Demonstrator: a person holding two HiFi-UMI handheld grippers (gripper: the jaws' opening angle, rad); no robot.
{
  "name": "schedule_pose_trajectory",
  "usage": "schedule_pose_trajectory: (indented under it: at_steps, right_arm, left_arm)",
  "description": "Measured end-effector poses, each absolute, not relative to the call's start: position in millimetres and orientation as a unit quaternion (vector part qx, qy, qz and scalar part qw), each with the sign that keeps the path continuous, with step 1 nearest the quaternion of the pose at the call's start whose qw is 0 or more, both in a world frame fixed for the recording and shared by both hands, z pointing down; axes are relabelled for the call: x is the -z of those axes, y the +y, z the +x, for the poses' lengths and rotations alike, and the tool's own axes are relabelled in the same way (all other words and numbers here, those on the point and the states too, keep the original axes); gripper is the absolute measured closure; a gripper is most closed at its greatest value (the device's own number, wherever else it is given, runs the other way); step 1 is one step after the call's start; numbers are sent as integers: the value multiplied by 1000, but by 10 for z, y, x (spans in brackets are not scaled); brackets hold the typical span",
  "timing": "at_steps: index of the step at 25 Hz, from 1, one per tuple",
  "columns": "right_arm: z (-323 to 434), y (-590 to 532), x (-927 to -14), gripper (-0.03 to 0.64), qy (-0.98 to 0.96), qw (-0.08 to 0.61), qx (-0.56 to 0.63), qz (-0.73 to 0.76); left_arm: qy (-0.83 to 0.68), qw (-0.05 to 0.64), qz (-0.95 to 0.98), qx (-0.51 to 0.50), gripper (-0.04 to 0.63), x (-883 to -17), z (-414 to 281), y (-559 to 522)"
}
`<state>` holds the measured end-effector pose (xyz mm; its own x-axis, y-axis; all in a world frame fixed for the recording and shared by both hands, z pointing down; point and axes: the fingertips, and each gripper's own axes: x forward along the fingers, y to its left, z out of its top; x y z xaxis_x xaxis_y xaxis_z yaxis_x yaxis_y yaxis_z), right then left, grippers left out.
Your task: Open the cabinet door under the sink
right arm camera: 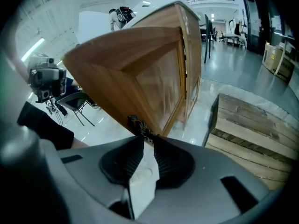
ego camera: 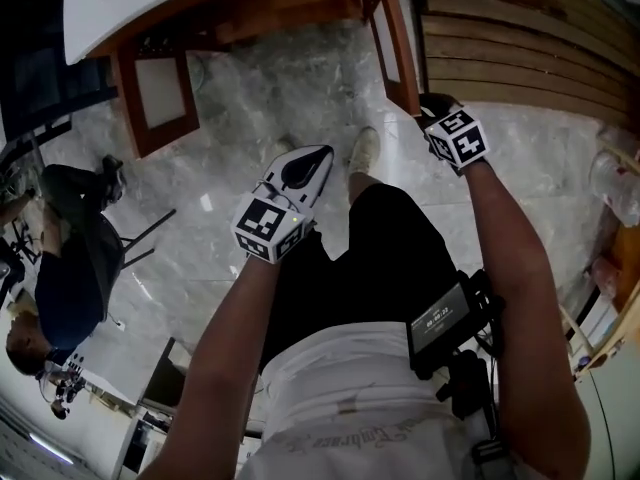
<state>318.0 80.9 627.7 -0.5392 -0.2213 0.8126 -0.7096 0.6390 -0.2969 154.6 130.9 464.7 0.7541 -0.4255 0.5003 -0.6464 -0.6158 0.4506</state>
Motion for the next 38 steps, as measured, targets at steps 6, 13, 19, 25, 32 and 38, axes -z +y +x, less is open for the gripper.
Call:
schedule_pose_trajectory:
  at_steps: [6, 13, 19, 25, 32, 38]
  right_arm:
    - [3204, 793, -5806, 563, -811, 353, -315, 346]
    - [3202, 671, -5050, 589, -776, 302, -313, 457]
    - [2789, 624, -4308, 589, -781, 272, -284, 485]
    - [2029, 523, -3535, 603, -833, 213, -256, 442]
    - [1219, 494, -2748, 604, -882, 147, -220, 389]
    - [908, 641, -2456, 604, -897, 116, -209, 372]
  left_arm:
    - [-309, 286, 885, -199, 586, -4539, 1053, 1184]
    - [-303, 265, 892, -205, 586, -4172, 439, 1079]
    - [-300, 253, 896, -207, 586, -3768, 38, 1089]
    - [-312, 257, 896, -185, 586, -3389, -304, 1079]
    - [-329, 249, 898, -153, 586, -2942, -624, 937]
    - [-324, 236, 905, -140, 586, -2701, -694, 919]
